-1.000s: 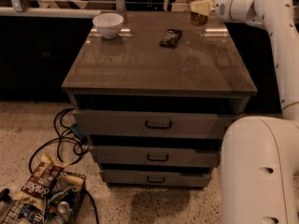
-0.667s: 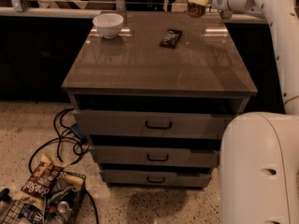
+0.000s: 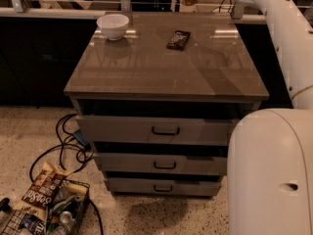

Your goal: Place orange can into white bowl

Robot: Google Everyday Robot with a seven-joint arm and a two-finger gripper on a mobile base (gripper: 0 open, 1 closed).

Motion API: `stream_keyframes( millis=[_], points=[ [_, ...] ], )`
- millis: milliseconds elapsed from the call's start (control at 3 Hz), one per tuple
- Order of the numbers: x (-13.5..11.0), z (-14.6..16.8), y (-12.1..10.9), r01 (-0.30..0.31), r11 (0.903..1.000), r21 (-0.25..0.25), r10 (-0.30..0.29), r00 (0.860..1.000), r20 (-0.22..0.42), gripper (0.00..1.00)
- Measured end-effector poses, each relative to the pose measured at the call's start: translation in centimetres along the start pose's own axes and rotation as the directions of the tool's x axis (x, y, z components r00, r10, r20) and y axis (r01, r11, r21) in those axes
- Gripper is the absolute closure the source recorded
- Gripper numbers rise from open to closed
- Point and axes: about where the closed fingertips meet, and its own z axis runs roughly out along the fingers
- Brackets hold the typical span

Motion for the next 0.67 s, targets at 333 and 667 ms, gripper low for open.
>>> stream_keyframes(
  millis=[333, 667],
  points=[
    [-1.1, 1.3, 3.6, -0.011, 0.9998, -0.015, 0.012, 1.0, 0.019, 1.0],
    [-0.6, 2.6, 7.2, -0.027, 0.9983, -0.051, 0.027, 1.0, 0.01, 1.0]
  ],
)
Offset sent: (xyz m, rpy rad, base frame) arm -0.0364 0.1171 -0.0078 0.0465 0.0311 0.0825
